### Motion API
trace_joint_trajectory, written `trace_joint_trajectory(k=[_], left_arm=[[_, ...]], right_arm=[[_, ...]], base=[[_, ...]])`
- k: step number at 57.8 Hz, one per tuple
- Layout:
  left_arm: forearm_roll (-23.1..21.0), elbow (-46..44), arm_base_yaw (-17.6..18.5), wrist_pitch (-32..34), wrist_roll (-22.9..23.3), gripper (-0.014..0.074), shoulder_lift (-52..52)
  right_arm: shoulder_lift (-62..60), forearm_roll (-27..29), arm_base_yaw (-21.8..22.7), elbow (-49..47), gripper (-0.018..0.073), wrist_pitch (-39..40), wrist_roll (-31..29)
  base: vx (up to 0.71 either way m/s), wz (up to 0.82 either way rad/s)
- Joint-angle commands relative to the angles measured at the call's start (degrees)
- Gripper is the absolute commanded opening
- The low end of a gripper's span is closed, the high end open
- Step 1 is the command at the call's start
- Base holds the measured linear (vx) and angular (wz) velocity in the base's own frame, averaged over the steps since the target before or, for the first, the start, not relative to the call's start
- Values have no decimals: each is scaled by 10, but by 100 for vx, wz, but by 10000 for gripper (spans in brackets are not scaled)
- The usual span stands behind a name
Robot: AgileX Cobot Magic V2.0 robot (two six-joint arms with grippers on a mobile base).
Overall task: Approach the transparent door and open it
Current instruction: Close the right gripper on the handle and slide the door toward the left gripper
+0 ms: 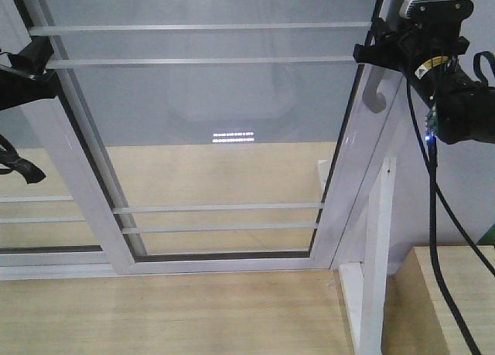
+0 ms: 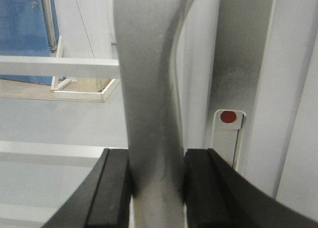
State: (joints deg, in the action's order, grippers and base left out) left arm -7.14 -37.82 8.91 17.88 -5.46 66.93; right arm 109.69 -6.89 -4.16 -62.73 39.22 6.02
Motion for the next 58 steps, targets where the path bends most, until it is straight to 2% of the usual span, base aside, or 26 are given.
trace_joint_trajectory(k=[1, 13, 31, 58], left_arm=[[-2, -21, 3, 46, 4, 544, -9], [-2, -21, 3, 46, 4, 544, -9], [-2, -21, 3, 46, 4, 544, -9], [-2, -21, 3, 45, 4, 544, -9]], right_arm=[[-30, -23, 1, -21, 209, 65, 0], [-30, -60, -24, -21, 200, 79, 22], [-30, -58, -109, -21, 209, 87, 20], [-30, -58, -197, -21, 209, 98, 21]], base=[[0, 0], [0, 0], [0, 0], [0, 0]])
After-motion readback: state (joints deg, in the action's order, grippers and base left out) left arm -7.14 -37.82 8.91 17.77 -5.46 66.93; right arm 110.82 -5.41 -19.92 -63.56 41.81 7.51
